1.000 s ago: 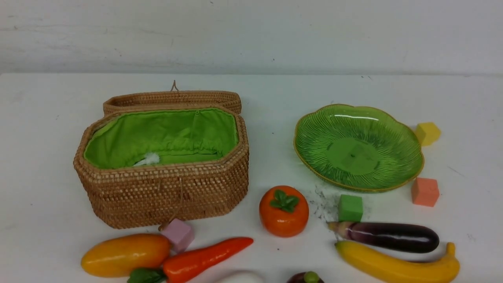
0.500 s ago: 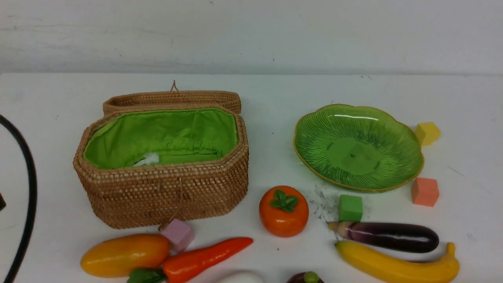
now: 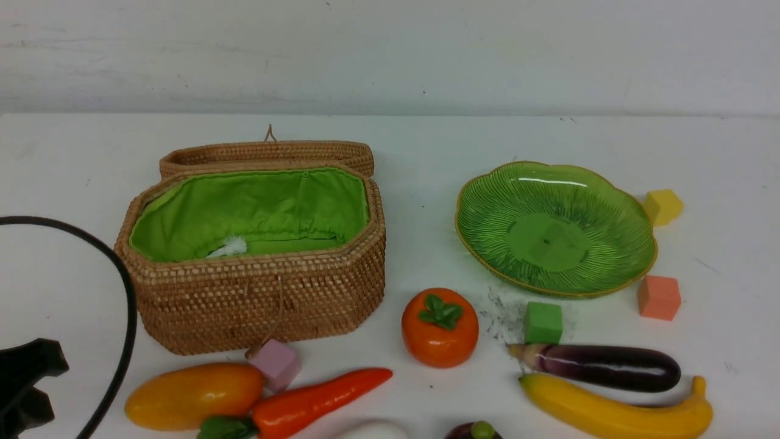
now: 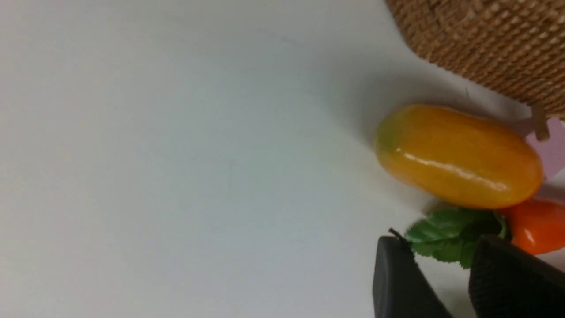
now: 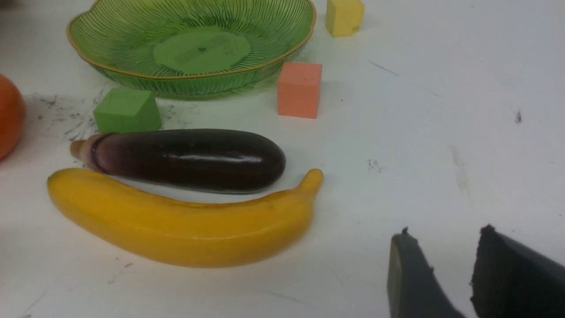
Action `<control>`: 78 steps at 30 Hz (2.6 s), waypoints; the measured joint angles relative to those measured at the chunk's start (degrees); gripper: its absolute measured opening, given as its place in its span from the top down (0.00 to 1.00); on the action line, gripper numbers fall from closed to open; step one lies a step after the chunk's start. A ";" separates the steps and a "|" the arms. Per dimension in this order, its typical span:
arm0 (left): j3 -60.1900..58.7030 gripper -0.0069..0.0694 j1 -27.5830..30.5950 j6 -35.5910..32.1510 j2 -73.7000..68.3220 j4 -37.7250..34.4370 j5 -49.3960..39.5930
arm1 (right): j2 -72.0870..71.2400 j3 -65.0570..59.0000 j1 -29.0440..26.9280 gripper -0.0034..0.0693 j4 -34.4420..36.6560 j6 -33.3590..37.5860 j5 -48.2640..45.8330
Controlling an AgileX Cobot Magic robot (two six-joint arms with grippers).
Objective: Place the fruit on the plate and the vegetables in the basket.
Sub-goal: Take a daikon with your left arm and place it on the basket on the left.
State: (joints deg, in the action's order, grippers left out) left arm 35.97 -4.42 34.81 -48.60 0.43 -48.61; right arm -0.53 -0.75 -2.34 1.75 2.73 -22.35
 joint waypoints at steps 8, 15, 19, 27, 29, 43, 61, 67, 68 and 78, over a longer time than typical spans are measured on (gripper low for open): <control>0.04 0.60 0.00 -0.01 -0.33 -0.43 -0.27 | 0.00 0.00 0.00 0.62 0.00 0.00 0.00; 0.04 0.60 0.00 -0.01 -0.33 0.14 -0.39 | 0.00 0.00 0.00 0.62 0.00 0.00 0.00; 0.04 0.60 0.00 -0.01 -0.33 0.53 -0.39 | 0.00 0.00 0.00 0.62 0.00 0.00 0.00; 0.04 0.60 0.00 -0.01 -0.33 0.53 -0.64 | 0.00 0.00 0.00 0.62 0.00 0.00 0.00; 0.04 0.60 0.00 -0.01 -0.38 0.53 -0.84 | 0.00 0.00 0.00 0.62 0.04 0.00 0.00; 0.04 0.56 0.00 -2.25 -0.38 0.53 -2.37 | 0.00 0.00 0.00 0.62 -0.01 0.00 0.00; 6.02 0.12 0.00 -27.28 -8.31 -6.58 -1.21 | 0.00 0.00 0.00 0.62 0.04 0.00 0.00; 13.08 0.16 0.00 -25.38 -21.34 -13.80 -2.36 | 0.00 0.00 0.00 0.62 0.04 0.00 0.00; 14.07 0.16 0.00 -24.35 -23.43 -14.03 -2.75 | 0.00 0.00 0.00 0.62 0.04 0.00 0.00; 19.74 0.16 -7.20 -39.23 -29.12 -15.62 -6.42 | 0.00 0.00 0.00 0.62 0.04 0.00 0.00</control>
State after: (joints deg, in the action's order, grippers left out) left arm 55.71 -11.62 -4.42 -77.72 -15.19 -55.03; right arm -0.53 -0.75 -2.34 1.79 2.73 -22.35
